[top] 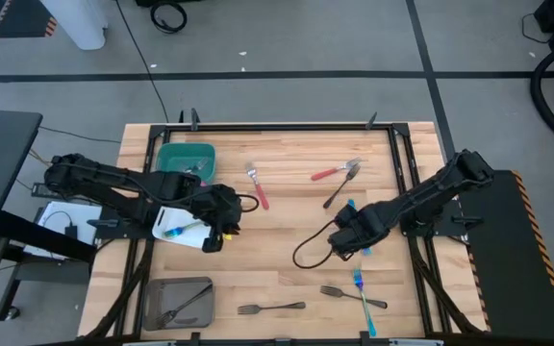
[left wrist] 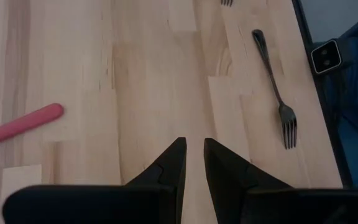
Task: Sort silverware by color (type)
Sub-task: Put the blue fork into the white bin
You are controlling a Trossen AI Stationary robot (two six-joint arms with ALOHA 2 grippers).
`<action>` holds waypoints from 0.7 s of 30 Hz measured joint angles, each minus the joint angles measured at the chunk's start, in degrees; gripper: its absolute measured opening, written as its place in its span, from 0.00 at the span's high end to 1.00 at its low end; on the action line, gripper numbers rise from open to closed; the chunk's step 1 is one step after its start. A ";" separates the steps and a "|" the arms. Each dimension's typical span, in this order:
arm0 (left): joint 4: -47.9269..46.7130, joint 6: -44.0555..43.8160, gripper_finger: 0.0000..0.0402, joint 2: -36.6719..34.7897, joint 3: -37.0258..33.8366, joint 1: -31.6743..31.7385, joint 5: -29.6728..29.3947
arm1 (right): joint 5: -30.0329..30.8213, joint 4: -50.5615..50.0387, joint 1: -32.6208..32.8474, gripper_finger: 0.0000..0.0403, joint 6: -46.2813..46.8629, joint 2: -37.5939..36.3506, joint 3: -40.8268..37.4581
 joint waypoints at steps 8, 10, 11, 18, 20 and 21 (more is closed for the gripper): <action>-0.11 -0.29 0.83 -0.02 0.00 -0.02 0.00 | -4.01 0.63 2.20 0.79 2.69 0.00 -2.29; -0.22 -0.33 0.83 -0.02 0.00 -0.02 0.00 | -5.52 1.22 3.12 0.79 3.76 0.00 -3.09; -0.19 -0.35 0.83 -0.02 0.00 -0.02 0.00 | -6.46 1.74 3.71 0.78 4.33 0.00 -3.50; -0.19 0.41 0.83 -0.02 0.00 -0.02 0.00 | -8.40 5.20 7.72 0.74 8.00 0.00 -4.83; -0.19 0.53 0.83 -0.02 0.00 -0.02 0.00 | -8.40 5.29 8.51 0.74 10.32 0.00 -4.83; -0.25 0.54 0.83 -0.02 0.00 -0.02 0.00 | -8.76 5.44 8.99 0.74 12.15 0.00 -4.83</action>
